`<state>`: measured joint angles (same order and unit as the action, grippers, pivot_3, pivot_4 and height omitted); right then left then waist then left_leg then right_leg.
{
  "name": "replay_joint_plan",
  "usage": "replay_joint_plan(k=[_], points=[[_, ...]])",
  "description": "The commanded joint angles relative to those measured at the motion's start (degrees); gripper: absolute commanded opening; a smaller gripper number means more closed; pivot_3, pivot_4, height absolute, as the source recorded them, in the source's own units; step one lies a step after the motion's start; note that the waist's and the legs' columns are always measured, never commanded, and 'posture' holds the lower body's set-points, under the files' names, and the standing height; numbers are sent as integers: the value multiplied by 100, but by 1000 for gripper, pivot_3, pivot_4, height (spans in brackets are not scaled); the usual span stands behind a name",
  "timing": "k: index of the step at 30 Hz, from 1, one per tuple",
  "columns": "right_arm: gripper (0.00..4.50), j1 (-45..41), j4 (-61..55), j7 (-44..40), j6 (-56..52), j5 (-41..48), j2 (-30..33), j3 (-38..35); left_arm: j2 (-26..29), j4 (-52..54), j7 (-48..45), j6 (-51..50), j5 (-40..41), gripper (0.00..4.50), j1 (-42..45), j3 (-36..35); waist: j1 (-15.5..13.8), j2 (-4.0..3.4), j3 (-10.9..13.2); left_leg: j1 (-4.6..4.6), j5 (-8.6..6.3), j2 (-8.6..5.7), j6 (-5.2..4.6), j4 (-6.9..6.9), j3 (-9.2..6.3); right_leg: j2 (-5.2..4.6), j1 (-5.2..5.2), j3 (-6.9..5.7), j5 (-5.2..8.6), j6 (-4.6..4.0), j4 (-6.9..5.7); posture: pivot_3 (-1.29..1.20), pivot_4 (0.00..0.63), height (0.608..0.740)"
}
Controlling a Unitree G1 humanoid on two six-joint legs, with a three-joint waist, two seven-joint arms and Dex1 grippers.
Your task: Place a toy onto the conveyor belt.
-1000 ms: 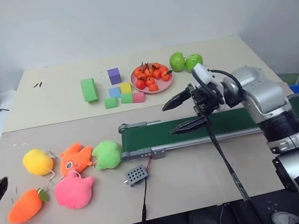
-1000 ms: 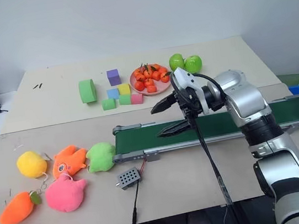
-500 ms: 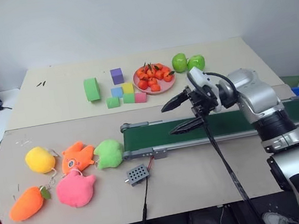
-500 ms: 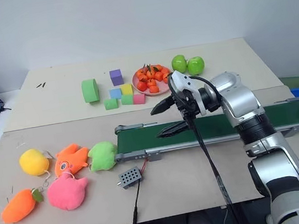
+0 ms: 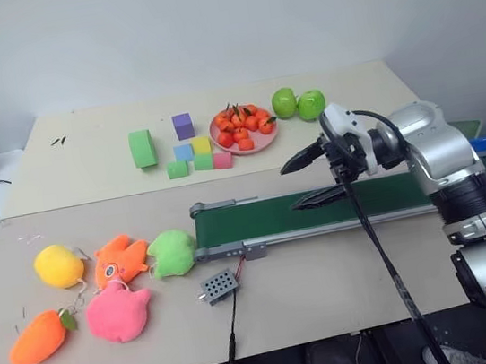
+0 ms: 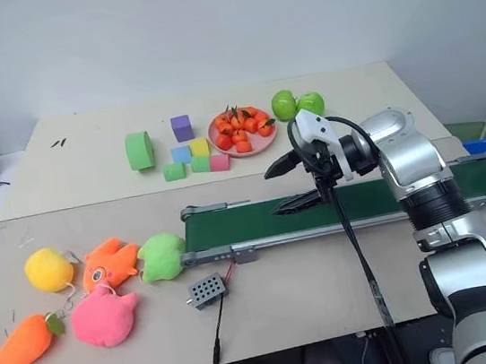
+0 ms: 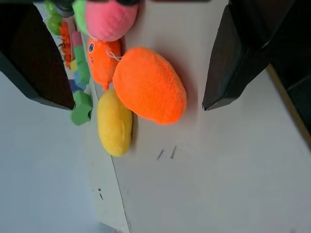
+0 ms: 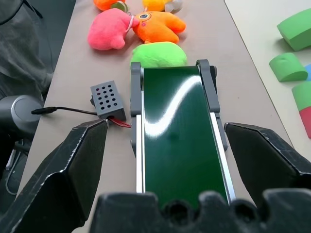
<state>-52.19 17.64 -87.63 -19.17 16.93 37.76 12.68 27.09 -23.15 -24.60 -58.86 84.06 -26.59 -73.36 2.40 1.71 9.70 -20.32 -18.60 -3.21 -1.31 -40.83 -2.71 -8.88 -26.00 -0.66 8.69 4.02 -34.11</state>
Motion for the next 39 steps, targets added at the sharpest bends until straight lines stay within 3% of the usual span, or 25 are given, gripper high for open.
replay_joint_plan(k=[1,9,21,39], points=[[4500,-52,-232,-1,-6,82,89,-208,50,-501,560,9,408,4457,256,-110,-7,1,0,4,0,3,1,0,0,4,3,0,-2,-4,-1,0,150,739],[4500,18,-431,26,-142,113,183,-252,34,-550,659,-57,405,4457,612,272,-32,8,-7,4,14,8,51,0,0,18,1,0,-8,-18,1,0,150,739],[4500,109,-788,102,-462,223,319,-360,193,-581,1094,85,132,4457,1141,752,-113,-32,-29,5,13,7,52,3,3,18,-1,3,-7,-21,0,0,150,739],[4500,285,-1155,222,-670,244,524,-480,-80,-360,1268,99,69,4457,1635,1250,-183,-46,-38,6,12,4,51,4,2,18,4,2,-7,-22,3,0,150,739]])
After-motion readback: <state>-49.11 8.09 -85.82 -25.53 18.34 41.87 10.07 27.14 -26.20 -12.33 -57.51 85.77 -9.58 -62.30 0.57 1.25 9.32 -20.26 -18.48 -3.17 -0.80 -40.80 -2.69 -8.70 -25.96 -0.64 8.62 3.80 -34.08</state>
